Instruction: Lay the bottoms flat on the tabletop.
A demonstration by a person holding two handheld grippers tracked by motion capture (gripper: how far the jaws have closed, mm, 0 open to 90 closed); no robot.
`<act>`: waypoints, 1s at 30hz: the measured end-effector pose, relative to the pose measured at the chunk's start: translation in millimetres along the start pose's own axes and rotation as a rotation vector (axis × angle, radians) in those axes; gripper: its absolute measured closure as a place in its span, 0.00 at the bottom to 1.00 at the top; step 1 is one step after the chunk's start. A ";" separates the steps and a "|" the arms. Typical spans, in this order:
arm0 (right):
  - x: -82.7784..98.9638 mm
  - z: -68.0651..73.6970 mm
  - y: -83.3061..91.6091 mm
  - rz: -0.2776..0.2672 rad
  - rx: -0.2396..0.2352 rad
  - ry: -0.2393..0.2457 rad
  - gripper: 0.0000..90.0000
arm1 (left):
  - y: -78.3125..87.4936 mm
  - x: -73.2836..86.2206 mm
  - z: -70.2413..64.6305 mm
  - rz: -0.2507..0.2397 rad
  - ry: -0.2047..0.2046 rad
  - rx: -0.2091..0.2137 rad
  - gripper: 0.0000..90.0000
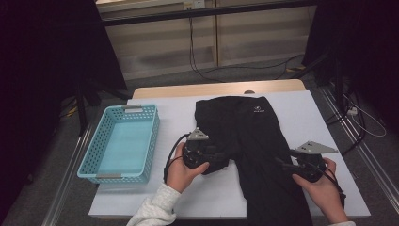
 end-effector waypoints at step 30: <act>-14.4 48.2 -30.2 -0.013 -0.128 0.041 0.29 | 33.2 13.0 61.1 -0.025 0.023 -0.178 0.27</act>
Point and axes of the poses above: each handheld gripper's, and its own axes: y roughly backward along the jaws, x roughly out of its underside, z roughly to its left, the point moved 9 cm from there along -y, roughly forward along the jaws, and after that the axes turned 13 degrees about -z, right-handed, at the moved point
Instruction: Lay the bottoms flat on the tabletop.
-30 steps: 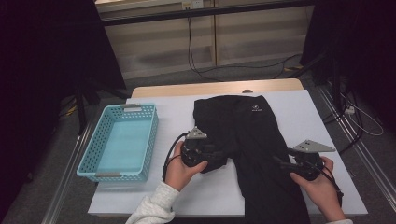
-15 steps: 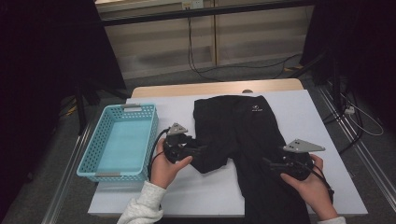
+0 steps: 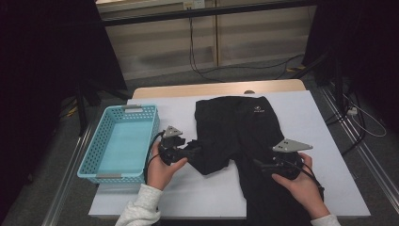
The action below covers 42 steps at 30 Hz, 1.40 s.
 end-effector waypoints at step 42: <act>22.9 -6.5 15.5 0.020 0.028 -0.008 0.29 | -4.8 20.5 -67.7 0.115 -0.060 0.182 0.99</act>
Point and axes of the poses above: each handheld gripper's, and its own axes: y roughly backward along the jaws, x roughly out of its underside, z roughly to its left, the point moved 9 cm from there along -y, roughly forward along the jaws, and after that the axes turned 13 degrees about -z, right-handed, at the moved point
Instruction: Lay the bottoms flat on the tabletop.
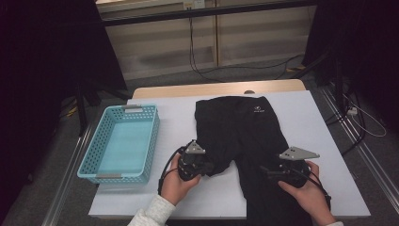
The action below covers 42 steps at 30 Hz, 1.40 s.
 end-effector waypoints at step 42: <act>4.1 46.4 -20.8 0.053 -0.138 0.049 0.59 | -9.0 -38.2 62.9 -0.098 0.005 -0.117 0.43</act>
Point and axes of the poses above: each handheld gripper's, and its own axes: y roughly backward along the jaws, x roughly out of its underside, z roughly to its left, the point moved 9 cm from there along -y, roughly forward along the jaws, and after that the axes turned 13 degrees about -z, right-handed, at the moved point
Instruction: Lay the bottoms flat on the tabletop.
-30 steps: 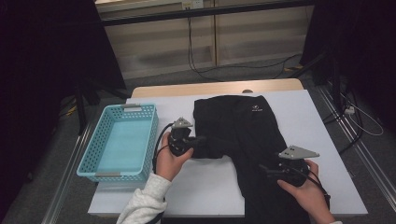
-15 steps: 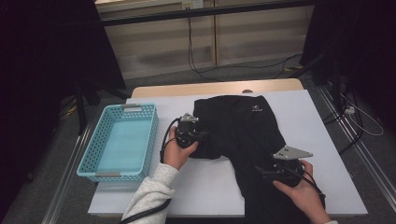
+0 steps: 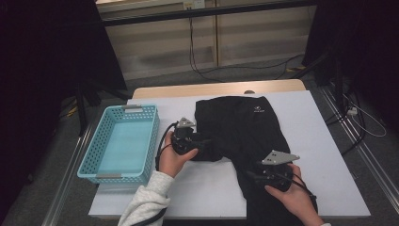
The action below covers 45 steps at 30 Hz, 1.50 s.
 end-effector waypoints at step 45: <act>-13.8 5.7 -2.0 -0.061 -0.018 -0.001 0.40 | 27.6 1.5 -36.7 0.058 0.103 0.156 0.97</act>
Point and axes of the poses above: each handheld gripper's, and its own axes: y roughly backward along the jaws, x roughly out of its underside, z roughly to its left, the point moved 9 cm from there along -y, roughly forward along the jaws, and after that the axes turned 13 degrees about -z, right-handed, at the moved point
